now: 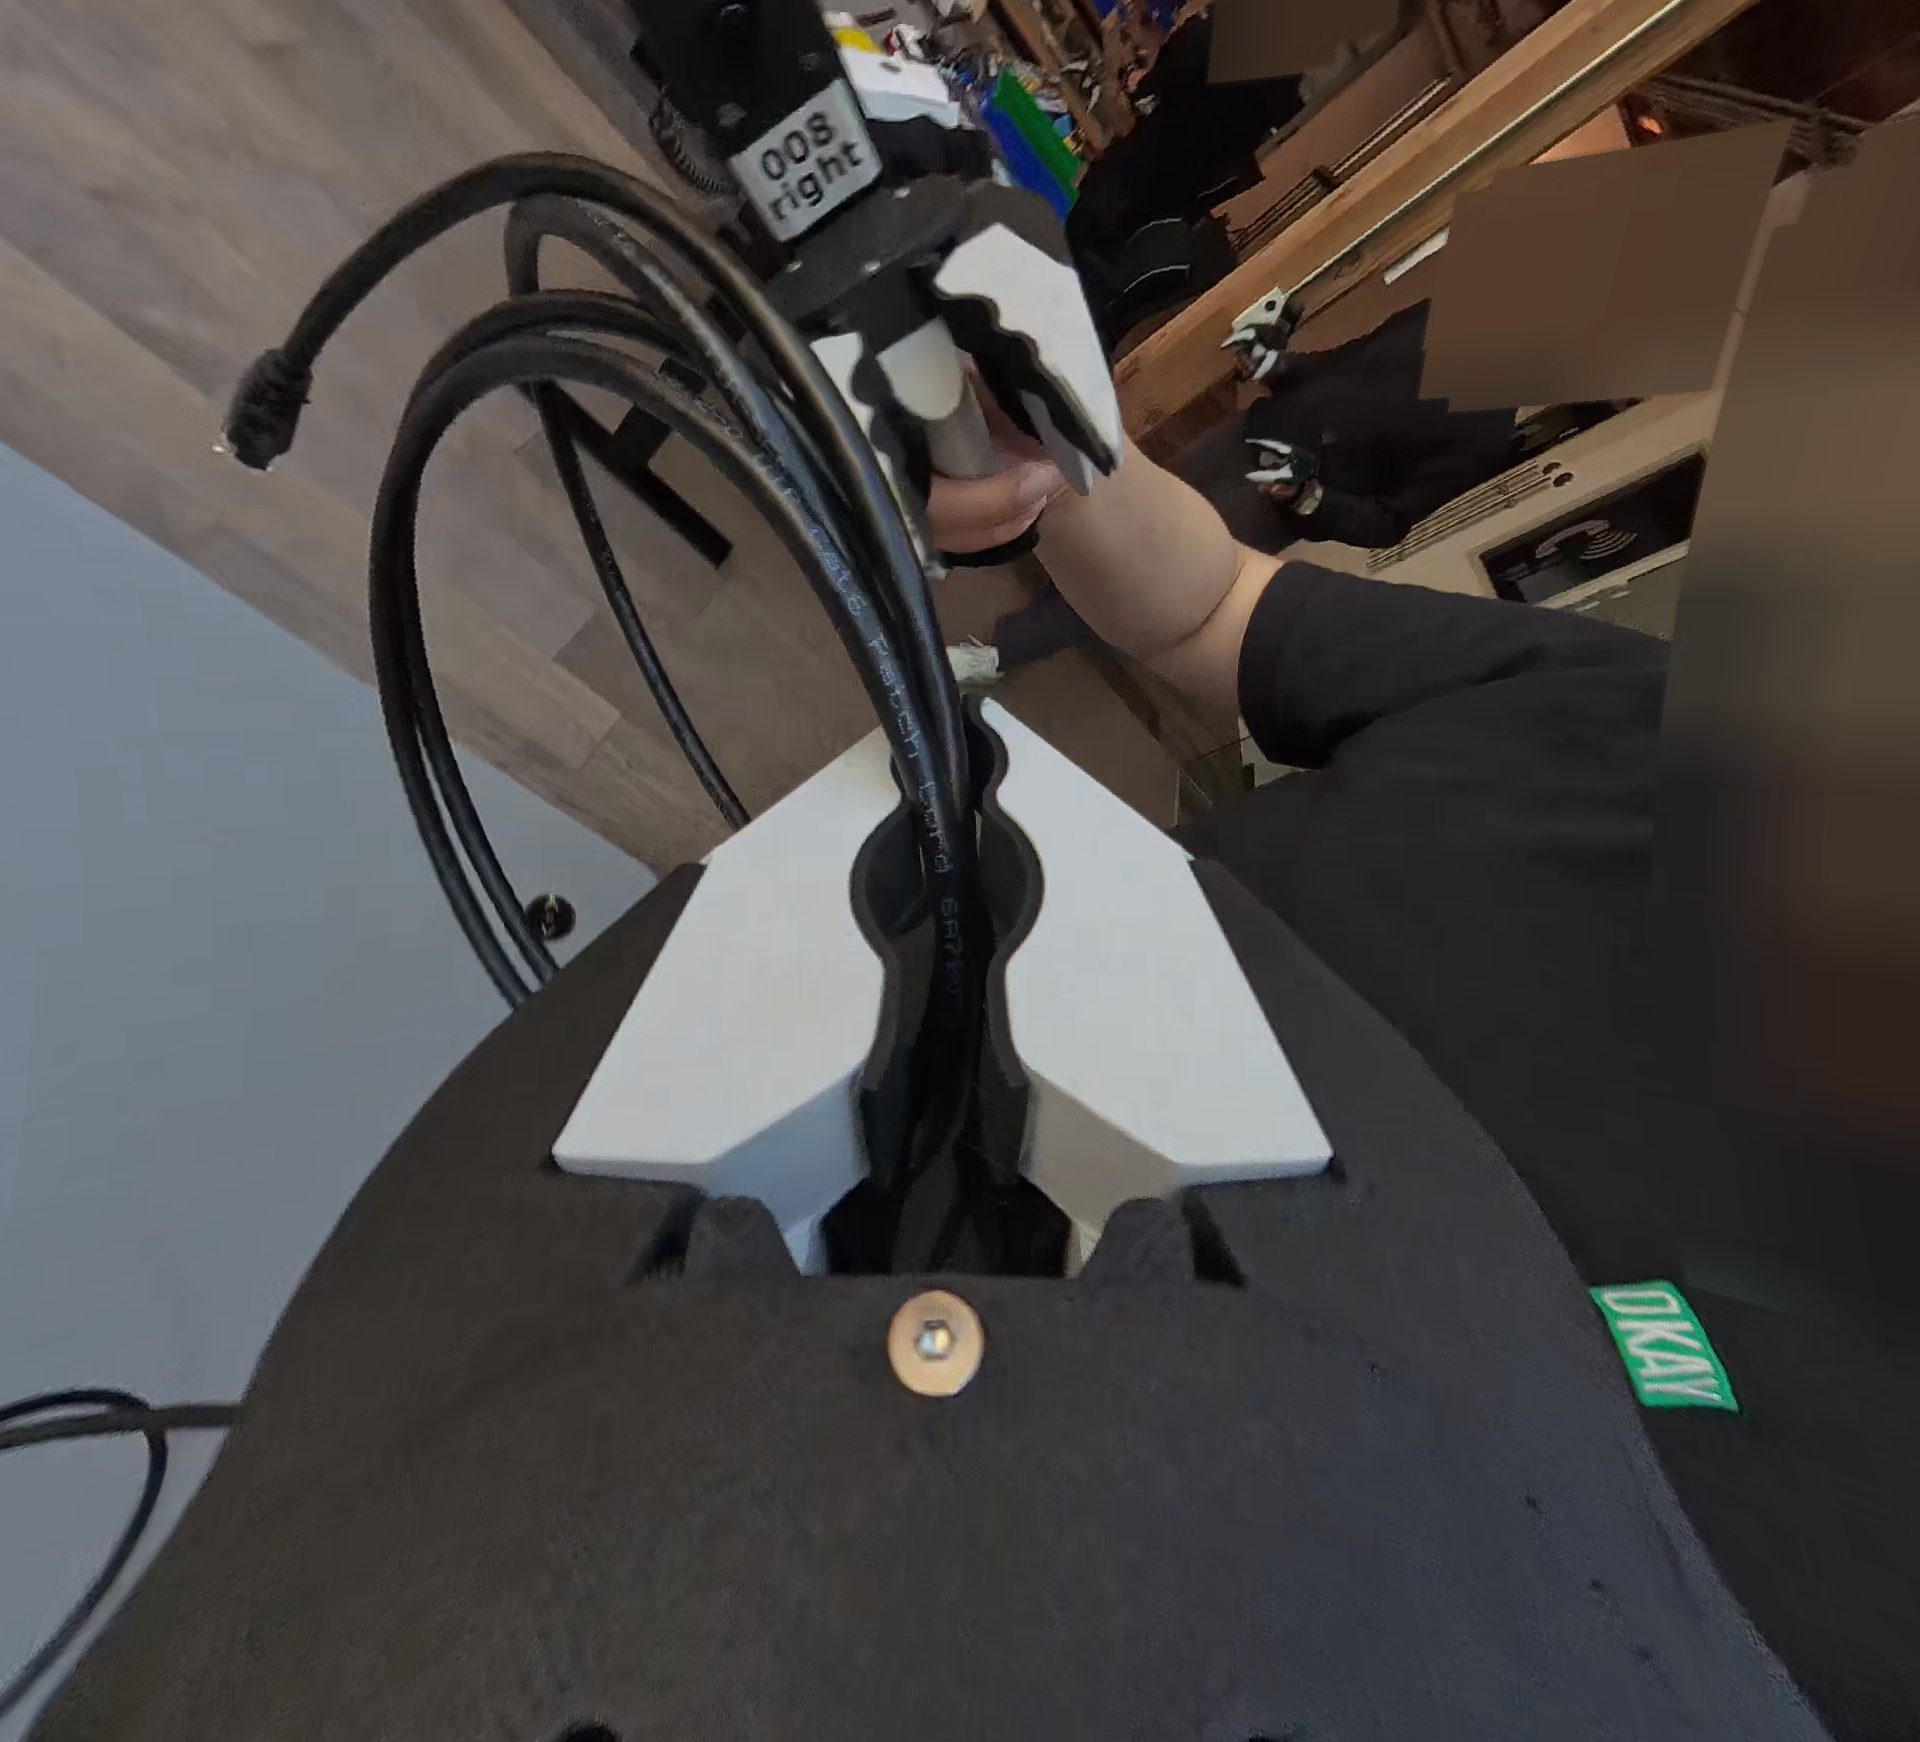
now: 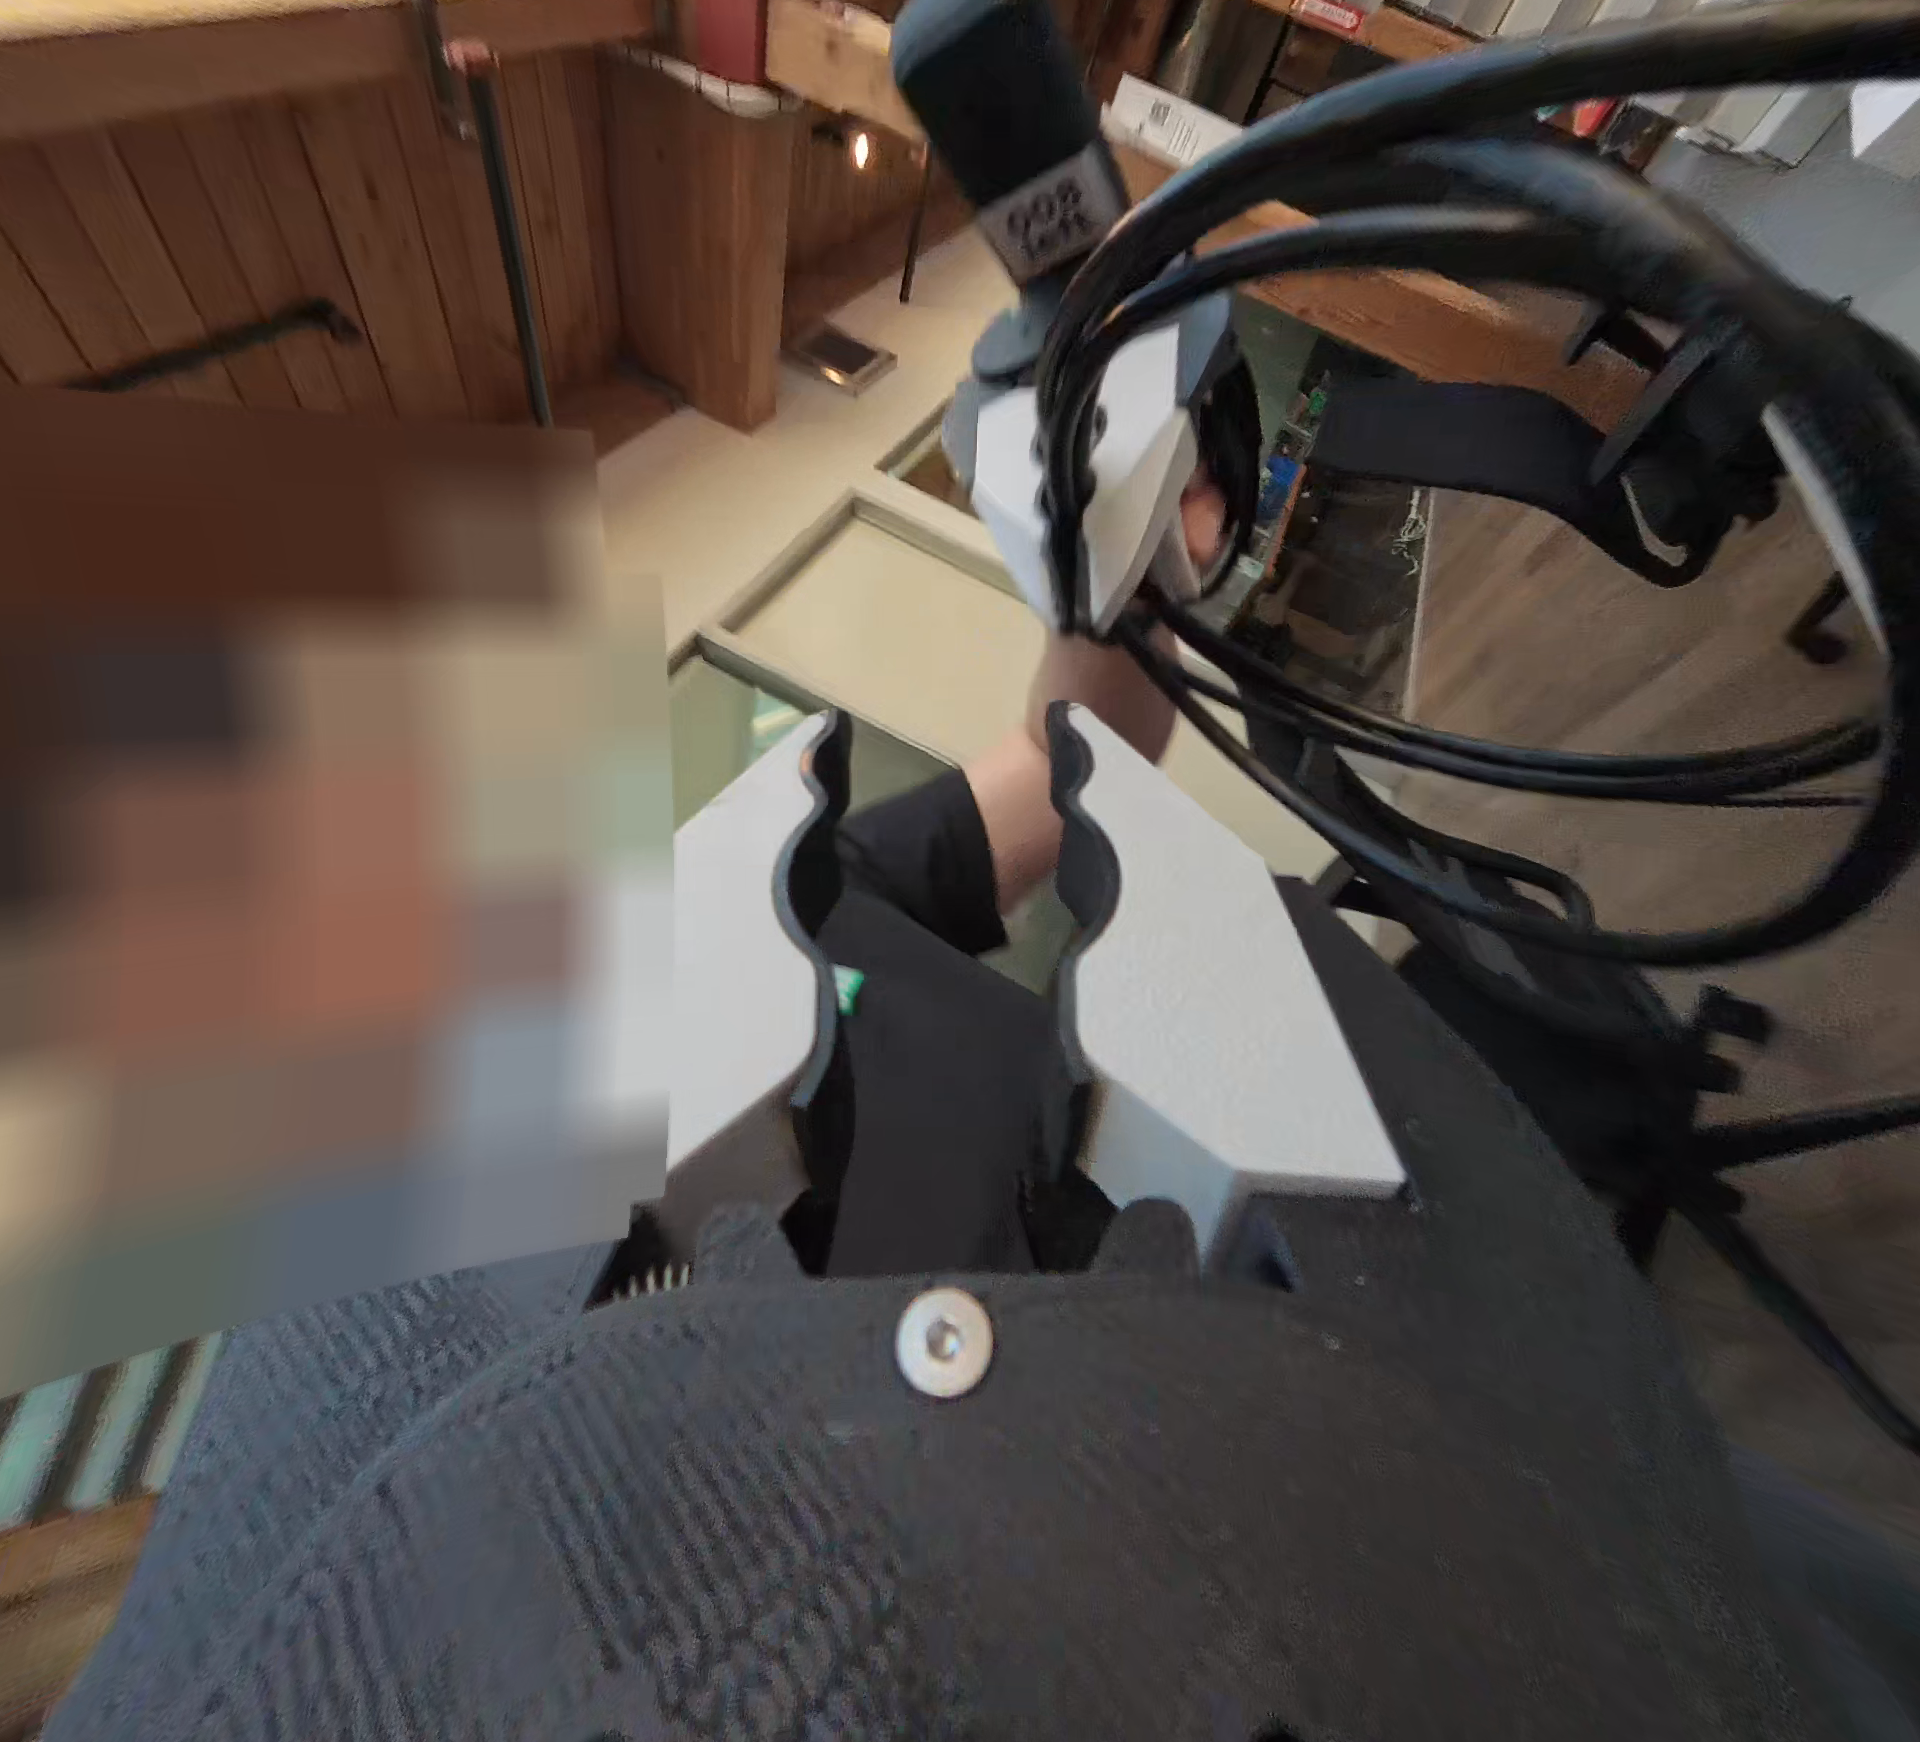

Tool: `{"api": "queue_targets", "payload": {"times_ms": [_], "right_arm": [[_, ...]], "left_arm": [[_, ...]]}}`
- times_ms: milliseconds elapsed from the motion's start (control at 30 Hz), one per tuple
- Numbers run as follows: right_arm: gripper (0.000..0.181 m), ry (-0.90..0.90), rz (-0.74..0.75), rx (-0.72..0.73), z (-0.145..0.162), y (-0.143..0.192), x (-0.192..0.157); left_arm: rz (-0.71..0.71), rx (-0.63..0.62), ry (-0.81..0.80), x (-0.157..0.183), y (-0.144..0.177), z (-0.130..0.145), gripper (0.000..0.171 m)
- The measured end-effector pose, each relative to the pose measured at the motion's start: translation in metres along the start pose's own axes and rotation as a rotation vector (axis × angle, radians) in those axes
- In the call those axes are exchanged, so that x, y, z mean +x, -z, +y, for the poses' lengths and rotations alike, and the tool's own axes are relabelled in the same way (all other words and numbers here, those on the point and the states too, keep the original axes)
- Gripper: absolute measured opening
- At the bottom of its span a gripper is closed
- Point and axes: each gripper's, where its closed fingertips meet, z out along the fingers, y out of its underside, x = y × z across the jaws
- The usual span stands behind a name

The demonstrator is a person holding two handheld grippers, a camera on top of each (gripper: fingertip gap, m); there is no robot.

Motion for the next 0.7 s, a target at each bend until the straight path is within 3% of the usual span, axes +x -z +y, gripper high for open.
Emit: {"api": "queue_targets", "payload": {"times_ms": [33,100,200,267,433,467,500,600,700], "right_arm": [[0.041,0.116,0.043,-0.061,0.015,0.006,0.003],[0.038,0.506,0.295,-0.104,0.024,0.017,0.026],[0.084,1.205,0.779,0.042,-0.024,0.041,0.04],[0.093,1.503,0.95,0.065,-0.05,0.041,0.04],[0.096,1.487,0.866,-0.136,-0.058,-0.002,0.096],[0.085,1.493,0.873,-0.178,-0.059,-0.003,0.108],[0.063,1.502,0.876,-0.197,-0.06,-0.002,0.115],[0.006,1.458,0.746,-0.118,-0.053,-0.004,0.105],[0.004,1.33,0.697,-0.019,-0.057,0.0,0.099]], "left_arm": [[-0.021,-0.027,0.039,-0.002,0.005,0.001,0.001],[-0.046,-0.086,0.108,-0.002,0.01,0.005,0.002],[-0.096,-0.19,0.199,0.0,0.008,0.014,0.001],[-0.123,-0.26,0.264,0.002,0.003,0.019,0.001],[-0.199,-0.406,0.315,0.006,-0.015,0.024,0.001],[-0.221,-0.441,0.313,0.007,-0.018,0.025,0.001],[-0.245,-0.473,0.316,0.008,-0.02,0.027,0.001],[-0.303,-0.555,0.344,0.013,-0.024,0.03,0.001],[-0.34,-0.522,0.403,0.013,-0.025,0.02,0.002]]}}
